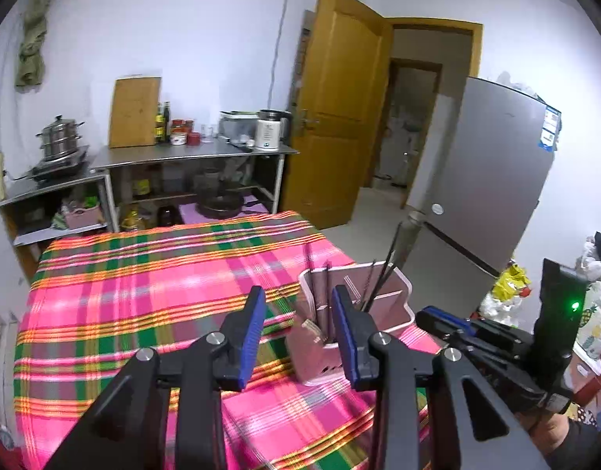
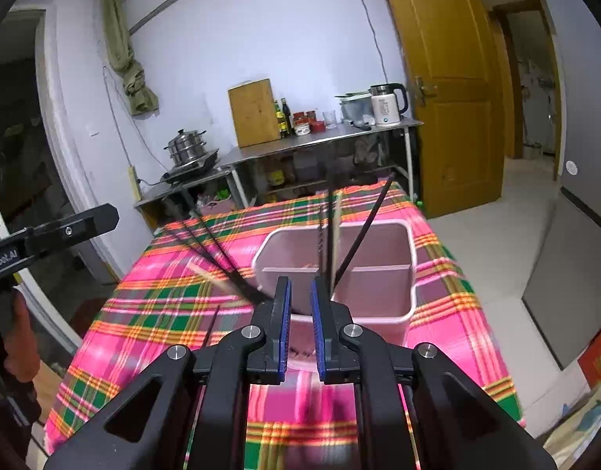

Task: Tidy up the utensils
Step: 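Move both open tools back to the last chopsticks on the cloth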

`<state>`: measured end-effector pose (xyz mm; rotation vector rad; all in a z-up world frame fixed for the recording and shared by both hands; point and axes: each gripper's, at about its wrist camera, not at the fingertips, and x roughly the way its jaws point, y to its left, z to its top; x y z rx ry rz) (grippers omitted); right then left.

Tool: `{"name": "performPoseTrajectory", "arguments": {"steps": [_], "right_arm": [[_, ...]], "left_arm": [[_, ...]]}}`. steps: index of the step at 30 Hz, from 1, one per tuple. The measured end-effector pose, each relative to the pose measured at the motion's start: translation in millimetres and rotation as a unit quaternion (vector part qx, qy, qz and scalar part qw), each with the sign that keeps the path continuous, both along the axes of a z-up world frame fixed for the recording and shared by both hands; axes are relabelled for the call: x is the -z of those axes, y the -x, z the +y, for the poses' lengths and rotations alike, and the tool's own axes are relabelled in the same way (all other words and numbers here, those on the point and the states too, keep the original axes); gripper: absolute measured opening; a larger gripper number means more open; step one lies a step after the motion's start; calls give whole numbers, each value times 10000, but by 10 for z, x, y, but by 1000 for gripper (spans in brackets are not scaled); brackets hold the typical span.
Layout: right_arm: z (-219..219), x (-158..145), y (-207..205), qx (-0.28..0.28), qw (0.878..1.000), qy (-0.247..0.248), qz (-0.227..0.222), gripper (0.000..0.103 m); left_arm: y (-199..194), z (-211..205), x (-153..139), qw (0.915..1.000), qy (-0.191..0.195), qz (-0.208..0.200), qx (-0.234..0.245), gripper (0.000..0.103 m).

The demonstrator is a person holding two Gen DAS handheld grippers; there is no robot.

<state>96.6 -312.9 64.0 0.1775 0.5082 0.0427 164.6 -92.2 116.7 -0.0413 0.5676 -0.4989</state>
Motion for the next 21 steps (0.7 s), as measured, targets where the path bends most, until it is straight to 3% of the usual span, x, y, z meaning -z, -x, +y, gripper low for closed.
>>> {"name": "performPoseTrajectory", "arguments": {"steps": [15,21], "right_arm": [[613,459,200,-847,9937,127,728,11],[752,575,234,-971,9908,135,932,11]], "left_arm": [[432,447,671,9950,-254,527,-812,41],[538,564,799,9924,-263,617,-1028,44]]}}
